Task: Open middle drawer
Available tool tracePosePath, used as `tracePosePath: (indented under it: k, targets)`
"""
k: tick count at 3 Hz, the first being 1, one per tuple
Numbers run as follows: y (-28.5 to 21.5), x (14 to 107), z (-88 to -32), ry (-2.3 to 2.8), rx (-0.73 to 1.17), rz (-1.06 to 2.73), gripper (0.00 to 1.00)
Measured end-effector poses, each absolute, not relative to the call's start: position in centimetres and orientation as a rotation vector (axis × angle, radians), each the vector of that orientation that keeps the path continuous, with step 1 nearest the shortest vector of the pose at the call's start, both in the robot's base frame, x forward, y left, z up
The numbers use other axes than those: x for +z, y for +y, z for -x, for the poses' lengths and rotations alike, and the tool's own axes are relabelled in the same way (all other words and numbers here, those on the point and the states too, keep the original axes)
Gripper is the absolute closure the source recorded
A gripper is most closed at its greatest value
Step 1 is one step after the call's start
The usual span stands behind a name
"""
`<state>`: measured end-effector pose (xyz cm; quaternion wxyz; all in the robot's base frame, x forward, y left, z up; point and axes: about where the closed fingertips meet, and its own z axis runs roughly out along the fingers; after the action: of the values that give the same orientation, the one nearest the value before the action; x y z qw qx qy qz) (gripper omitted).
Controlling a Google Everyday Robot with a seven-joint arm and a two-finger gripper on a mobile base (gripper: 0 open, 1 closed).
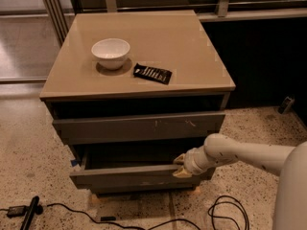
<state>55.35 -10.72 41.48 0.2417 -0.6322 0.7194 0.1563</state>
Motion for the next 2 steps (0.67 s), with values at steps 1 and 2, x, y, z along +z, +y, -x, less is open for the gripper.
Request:
tracePosePath:
  k: [1,2]
  targets:
    - [-10.9,41.9,-54.7,1.941,0.405,1.733,1.0]
    - [-11.2,41.7,-53.2,1.948,0.414,1.713,1.0]
